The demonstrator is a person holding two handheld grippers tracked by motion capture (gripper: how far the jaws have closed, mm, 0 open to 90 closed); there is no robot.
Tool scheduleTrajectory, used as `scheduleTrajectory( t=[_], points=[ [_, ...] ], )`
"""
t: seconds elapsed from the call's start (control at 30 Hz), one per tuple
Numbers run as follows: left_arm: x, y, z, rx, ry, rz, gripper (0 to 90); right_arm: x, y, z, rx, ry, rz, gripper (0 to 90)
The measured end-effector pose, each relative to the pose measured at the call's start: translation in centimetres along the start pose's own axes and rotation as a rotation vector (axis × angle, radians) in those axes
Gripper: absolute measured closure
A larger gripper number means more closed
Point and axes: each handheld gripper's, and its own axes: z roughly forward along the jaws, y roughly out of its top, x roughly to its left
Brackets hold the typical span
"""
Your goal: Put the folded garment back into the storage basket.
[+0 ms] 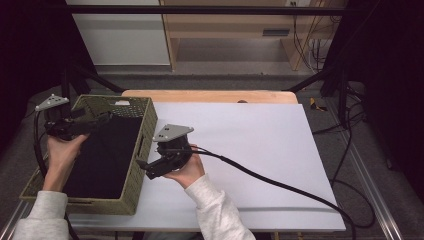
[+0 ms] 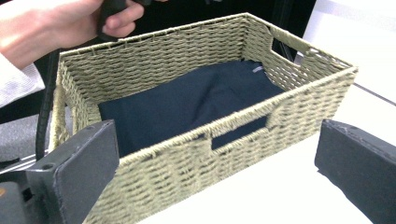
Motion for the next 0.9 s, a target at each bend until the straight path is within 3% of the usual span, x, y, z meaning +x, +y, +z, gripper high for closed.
scheduleTrajectory(
  t=[0.43,0.63,0.9],
  points=[
    [-4.2,-1.1,-0.6,-0.044,-0.097,0.048,2.6,-3.0,-0.6,-4.7,-0.032,-0.006,0.013,0.1],
    [-7.1,-1.7,-0.6,-0.081,-0.155,0.071,2.5,-4.6,-1.4,-7.2,-0.050,-0.024,0.018,0.1],
    [-11.1,-2.8,0.5,-0.060,-0.224,0.125,2.6,-7.0,-3.4,-11.3,-0.110,-0.069,0.037,0.1]
  ],
)
